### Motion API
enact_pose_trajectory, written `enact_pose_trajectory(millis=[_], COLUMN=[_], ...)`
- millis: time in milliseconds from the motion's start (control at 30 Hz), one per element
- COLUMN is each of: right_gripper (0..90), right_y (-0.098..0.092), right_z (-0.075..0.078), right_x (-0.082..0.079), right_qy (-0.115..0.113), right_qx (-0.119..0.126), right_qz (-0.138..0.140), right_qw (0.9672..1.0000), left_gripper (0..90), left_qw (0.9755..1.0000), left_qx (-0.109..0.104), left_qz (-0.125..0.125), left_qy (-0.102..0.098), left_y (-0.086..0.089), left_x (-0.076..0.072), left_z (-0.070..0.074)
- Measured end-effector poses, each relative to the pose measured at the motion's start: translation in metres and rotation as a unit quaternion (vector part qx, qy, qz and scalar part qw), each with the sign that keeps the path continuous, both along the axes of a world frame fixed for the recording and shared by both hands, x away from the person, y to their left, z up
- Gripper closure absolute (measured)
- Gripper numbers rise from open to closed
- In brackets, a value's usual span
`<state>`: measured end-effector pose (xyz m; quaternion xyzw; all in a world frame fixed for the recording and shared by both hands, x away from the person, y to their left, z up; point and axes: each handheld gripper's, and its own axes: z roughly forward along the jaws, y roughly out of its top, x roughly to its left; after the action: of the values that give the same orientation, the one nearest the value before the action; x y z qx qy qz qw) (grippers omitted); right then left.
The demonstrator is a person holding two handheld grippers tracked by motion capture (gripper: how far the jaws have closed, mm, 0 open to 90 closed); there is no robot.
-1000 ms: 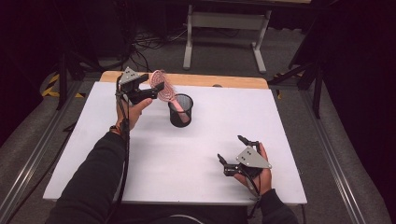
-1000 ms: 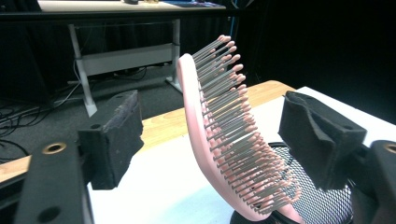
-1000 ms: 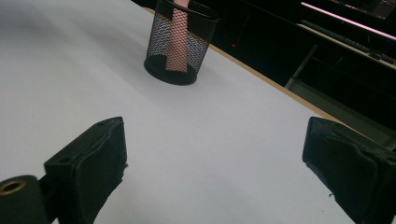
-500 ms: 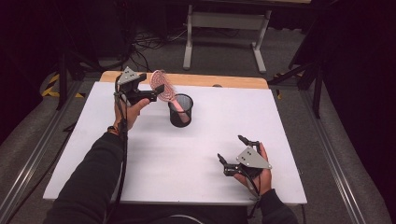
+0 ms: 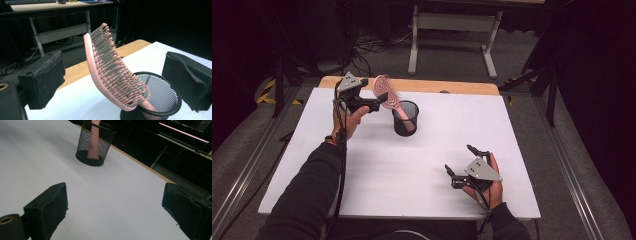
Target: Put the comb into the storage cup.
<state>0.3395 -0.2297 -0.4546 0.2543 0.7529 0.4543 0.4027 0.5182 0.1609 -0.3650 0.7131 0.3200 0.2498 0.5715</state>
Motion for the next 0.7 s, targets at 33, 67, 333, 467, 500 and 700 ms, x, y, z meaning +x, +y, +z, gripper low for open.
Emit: enact_pose_trajectory(millis=[33,67,333,467,500,700], right_gripper=[6.6,6.6,6.6,6.6,6.6,6.6], right_y=[0.000,-0.001,0.000,0.000,0.000,0.001], right_z=[0.000,0.001,0.001,0.001,0.001,0.000], right_x=[0.000,0.000,-0.001,-0.001,-0.001,-0.001], right_qy=[-0.002,-0.004,-0.004,-0.003,-0.003,-0.002], right_qx=[0.001,0.004,0.002,0.004,0.004,0.002], right_qz=[-0.002,-0.002,-0.001,-0.002,-0.002,0.000], right_qw=[1.0000,1.0000,1.0000,1.0000,1.0000,1.0000], left_gripper=[5.8,5.8,5.8,5.9,6.0,6.0], left_qw=[1.0000,1.0000,0.9995,0.9992,0.9991,0.9982], left_qx=[0.001,0.002,0.020,0.026,0.029,0.046], left_qz=[-0.001,-0.002,-0.016,-0.020,-0.020,-0.024], left_qy=[-0.002,-0.004,-0.019,-0.023,-0.025,-0.031], left_y=[0.000,0.000,0.003,0.006,0.006,0.010], left_x=[-0.001,-0.002,-0.008,-0.011,-0.011,-0.017], left_z=[0.001,0.001,0.004,0.005,0.005,0.004])
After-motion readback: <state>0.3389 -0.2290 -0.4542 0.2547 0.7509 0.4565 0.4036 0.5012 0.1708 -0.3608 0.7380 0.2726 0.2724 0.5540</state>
